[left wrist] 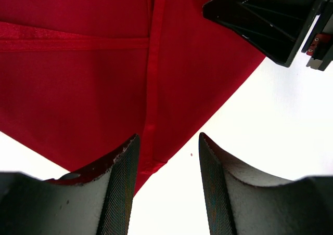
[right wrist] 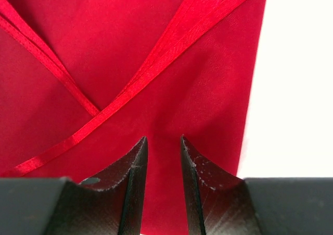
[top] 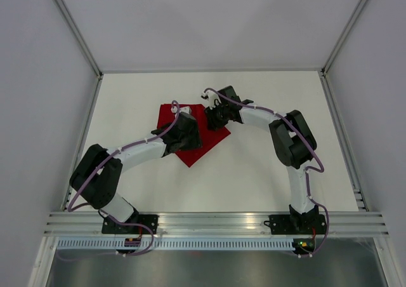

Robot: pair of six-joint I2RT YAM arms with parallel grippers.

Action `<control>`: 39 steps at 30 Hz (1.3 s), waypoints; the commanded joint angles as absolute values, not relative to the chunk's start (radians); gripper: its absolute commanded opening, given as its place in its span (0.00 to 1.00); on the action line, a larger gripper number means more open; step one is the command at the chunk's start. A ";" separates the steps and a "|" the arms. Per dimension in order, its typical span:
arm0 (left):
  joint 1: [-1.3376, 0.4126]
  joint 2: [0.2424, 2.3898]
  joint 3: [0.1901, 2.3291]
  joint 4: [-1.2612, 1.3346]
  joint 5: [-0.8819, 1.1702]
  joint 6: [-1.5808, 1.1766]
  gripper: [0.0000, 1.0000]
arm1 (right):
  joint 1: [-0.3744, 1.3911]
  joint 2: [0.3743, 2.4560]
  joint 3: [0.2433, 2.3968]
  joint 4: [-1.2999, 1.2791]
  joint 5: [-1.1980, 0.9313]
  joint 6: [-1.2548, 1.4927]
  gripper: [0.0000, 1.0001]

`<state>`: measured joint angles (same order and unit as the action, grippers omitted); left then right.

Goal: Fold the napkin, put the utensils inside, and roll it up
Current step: Fold the napkin at the center of the board.

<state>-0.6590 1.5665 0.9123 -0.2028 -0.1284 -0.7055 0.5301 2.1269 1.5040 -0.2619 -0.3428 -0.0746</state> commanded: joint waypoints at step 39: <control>-0.629 1.445 0.823 -0.397 -0.601 -0.929 0.44 | 0.387 2.060 1.497 -0.353 -0.339 -0.097 0.39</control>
<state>-0.6659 1.5131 0.9051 -0.3298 -0.4938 -0.7334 0.3843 2.1086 1.5105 -0.3202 -0.3439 -0.0795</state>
